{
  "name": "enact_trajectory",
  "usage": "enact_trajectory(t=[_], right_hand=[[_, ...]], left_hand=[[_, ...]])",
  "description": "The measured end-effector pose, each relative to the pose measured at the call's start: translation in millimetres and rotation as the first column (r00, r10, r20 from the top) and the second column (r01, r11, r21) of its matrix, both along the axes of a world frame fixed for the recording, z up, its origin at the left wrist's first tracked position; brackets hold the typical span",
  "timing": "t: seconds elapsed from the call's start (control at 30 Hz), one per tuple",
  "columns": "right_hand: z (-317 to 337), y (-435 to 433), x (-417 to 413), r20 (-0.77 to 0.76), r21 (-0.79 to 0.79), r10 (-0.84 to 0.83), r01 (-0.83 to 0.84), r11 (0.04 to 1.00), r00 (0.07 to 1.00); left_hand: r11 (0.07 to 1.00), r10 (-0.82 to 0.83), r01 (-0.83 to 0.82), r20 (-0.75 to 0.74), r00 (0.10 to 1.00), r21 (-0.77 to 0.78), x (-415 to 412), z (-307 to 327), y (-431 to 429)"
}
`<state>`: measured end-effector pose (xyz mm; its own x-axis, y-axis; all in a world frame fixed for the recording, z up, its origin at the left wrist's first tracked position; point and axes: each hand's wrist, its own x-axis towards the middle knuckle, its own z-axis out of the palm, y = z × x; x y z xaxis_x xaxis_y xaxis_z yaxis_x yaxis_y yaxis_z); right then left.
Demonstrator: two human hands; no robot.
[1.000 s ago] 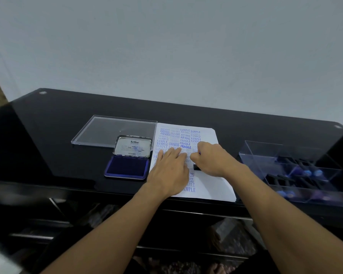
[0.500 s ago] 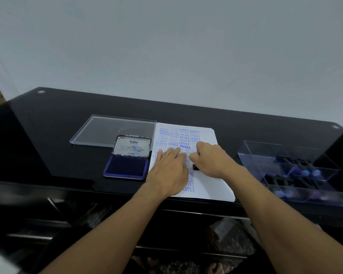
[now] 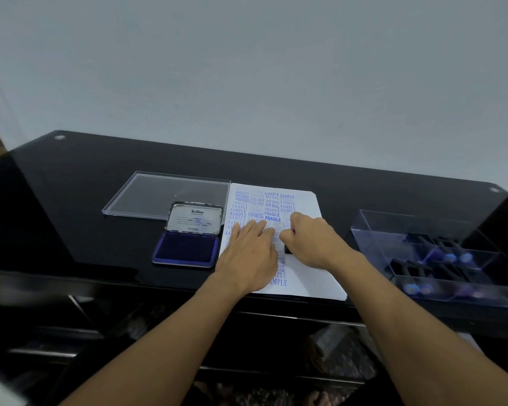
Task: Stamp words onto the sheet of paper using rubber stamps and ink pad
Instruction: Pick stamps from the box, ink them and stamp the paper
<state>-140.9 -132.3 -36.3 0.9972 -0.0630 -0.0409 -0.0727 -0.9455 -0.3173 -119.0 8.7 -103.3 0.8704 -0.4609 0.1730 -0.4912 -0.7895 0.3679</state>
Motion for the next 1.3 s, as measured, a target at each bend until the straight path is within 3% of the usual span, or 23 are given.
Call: enact_trajectory(t=[1.3], right_hand=[[-2.6, -1.0, 5.5, -0.011, 0.000, -0.018, 0.018, 1.000, 1.000]], left_hand=[[1.000, -0.001, 0.001, 0.028, 1.000, 0.001, 2.4, -2.6, 0.0]])
